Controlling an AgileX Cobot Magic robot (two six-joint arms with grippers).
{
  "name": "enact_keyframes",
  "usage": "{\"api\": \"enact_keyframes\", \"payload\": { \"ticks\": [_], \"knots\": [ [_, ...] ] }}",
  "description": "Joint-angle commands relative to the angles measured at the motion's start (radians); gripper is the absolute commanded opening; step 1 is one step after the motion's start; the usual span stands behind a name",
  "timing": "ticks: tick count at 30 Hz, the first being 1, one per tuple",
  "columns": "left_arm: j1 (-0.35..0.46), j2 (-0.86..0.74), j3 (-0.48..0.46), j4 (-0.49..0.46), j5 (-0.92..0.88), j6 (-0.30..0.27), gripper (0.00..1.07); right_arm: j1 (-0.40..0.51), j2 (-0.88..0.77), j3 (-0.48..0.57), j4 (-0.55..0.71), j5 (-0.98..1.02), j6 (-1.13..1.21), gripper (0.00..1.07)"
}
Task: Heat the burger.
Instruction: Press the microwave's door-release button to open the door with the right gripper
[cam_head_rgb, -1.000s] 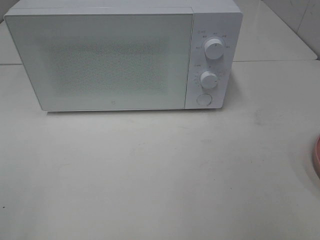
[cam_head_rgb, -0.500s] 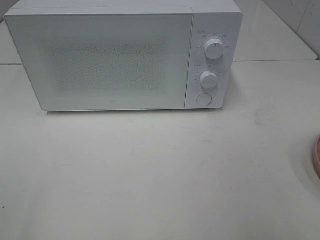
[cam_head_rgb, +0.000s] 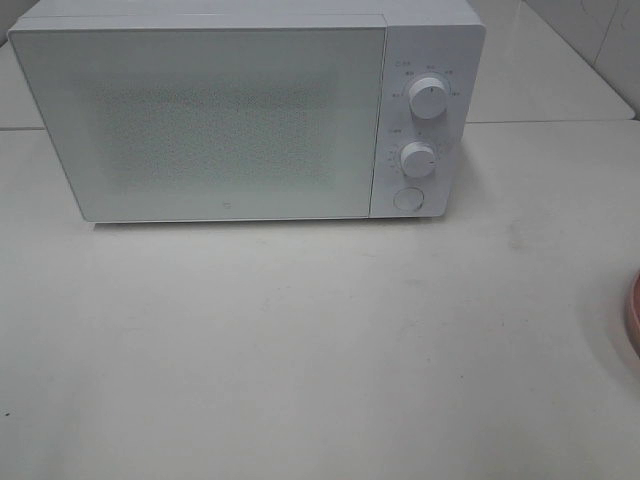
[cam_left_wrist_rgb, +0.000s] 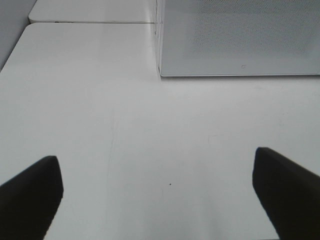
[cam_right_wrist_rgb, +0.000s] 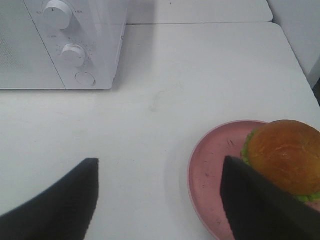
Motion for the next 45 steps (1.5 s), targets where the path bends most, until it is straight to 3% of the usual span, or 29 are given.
{"api": "enact_keyframes", "payload": {
  "ticks": [1,28,35,45],
  "knots": [
    [-0.001,-0.025,0.001,-0.005,-0.005,-0.004,0.98,-0.005,0.029,-0.006,0.007,-0.044,0.003,0.67],
    [-0.001,-0.025,0.001,-0.005,-0.005,-0.004,0.98,-0.005,0.368,-0.006,0.028,-0.349,0.004,0.67],
    [-0.001,-0.025,0.001,-0.005,-0.005,-0.004,0.98,-0.005,0.461,-0.001,0.026,-0.505,0.004,0.67],
    [-0.001,-0.025,0.001,-0.005,-0.005,-0.004,0.98,-0.005,0.524,0.171,0.026,-0.920,0.003,0.67]
  ]
}}
